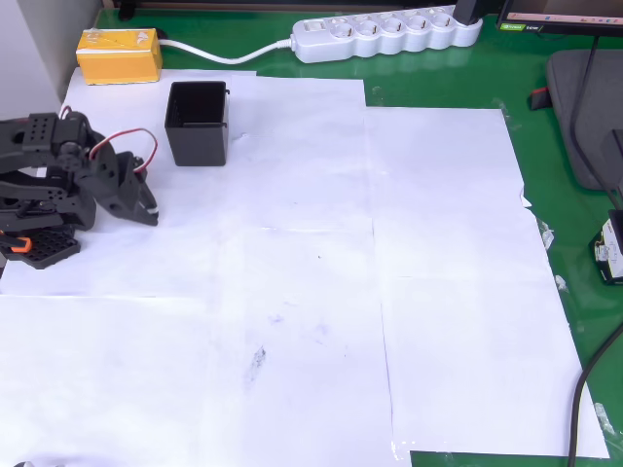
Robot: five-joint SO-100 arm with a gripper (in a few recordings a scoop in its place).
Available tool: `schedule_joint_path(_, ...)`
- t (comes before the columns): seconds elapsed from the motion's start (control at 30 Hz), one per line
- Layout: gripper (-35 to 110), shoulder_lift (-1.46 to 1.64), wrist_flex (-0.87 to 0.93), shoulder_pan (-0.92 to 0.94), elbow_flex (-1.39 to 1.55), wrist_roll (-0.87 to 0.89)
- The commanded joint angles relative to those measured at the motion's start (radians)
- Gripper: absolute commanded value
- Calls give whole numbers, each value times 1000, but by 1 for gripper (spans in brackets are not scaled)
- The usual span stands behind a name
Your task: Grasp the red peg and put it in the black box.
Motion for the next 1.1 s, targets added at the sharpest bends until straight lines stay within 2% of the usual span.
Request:
schedule_joint_path(0.0, 0, -123, 17, 28, -57, -21)
schedule_joint_path(0.37, 0, -298, 158, -2, -183, 52)
schedule_joint_path(0.57, 0, -376, 296, 29, -186, 8)
schedule_joint_path(0.73, 0, -379, 285, 40, -189, 46)
schedule_joint_path(1.07, 0, -380, 285, -2, -189, 17)
